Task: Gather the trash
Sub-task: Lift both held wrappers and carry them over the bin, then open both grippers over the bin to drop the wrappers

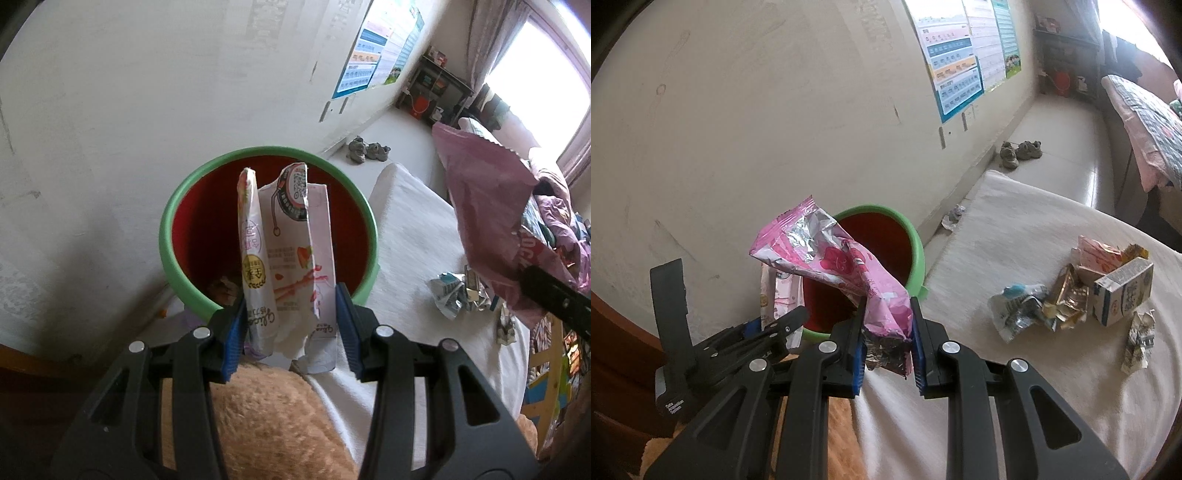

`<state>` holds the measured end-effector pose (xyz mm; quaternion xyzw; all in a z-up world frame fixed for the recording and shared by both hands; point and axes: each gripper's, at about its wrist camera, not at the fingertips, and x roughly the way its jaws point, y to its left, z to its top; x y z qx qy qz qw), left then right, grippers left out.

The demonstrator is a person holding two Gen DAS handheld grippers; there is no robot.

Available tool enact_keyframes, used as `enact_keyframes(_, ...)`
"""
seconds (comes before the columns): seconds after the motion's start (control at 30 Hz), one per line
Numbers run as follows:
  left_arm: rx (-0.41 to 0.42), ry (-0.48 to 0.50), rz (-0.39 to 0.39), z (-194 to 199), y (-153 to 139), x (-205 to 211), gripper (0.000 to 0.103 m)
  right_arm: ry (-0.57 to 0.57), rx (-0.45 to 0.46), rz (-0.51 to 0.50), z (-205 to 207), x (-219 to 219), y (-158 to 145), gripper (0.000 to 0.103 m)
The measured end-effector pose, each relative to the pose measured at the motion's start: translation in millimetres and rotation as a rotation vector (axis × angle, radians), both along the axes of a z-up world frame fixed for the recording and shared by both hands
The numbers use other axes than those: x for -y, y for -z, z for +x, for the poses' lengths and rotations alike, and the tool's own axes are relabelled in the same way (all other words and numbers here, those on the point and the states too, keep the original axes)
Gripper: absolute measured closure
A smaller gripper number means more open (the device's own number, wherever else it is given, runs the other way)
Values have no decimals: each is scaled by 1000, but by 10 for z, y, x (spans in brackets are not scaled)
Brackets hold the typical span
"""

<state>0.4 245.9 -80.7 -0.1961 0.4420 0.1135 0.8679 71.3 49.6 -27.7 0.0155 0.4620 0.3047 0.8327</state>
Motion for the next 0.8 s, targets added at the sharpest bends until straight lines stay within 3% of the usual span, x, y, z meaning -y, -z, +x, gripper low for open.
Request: enact_keyframes(0.8,-47,-27,-10,182,210,-246,60,-8,-23,-49,304,-412,279,82)
